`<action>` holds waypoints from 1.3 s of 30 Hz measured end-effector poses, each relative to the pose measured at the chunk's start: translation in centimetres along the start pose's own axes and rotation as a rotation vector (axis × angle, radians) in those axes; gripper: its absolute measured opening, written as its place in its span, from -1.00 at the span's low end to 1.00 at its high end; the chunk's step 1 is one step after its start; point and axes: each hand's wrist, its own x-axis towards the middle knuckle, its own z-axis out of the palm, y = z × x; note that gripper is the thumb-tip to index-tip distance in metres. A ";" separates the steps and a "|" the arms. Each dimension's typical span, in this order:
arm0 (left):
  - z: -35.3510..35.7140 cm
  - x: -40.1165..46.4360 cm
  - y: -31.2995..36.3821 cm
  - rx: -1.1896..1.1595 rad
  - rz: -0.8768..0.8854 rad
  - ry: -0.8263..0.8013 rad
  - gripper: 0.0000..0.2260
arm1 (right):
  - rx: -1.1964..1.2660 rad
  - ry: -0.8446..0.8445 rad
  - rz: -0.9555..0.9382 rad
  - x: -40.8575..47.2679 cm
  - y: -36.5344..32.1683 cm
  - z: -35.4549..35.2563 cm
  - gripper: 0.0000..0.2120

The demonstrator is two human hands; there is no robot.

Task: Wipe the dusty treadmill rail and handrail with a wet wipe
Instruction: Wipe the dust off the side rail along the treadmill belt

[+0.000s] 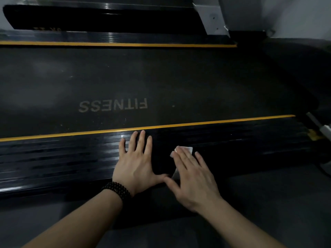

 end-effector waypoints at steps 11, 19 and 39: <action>-0.1 0.0 -0.1 0.015 0.005 -0.033 0.09 | -0.006 -0.007 -0.036 1.9 -0.5 -0.5 -0.13; 0.1 0.0 -0.1 0.000 0.004 -0.008 0.08 | 0.032 0.005 -0.063 5.2 -1.2 -0.7 -0.09; 0.0 0.0 -0.1 -0.010 0.019 0.016 0.12 | -0.085 0.017 -0.022 3.3 3.3 -1.1 -0.11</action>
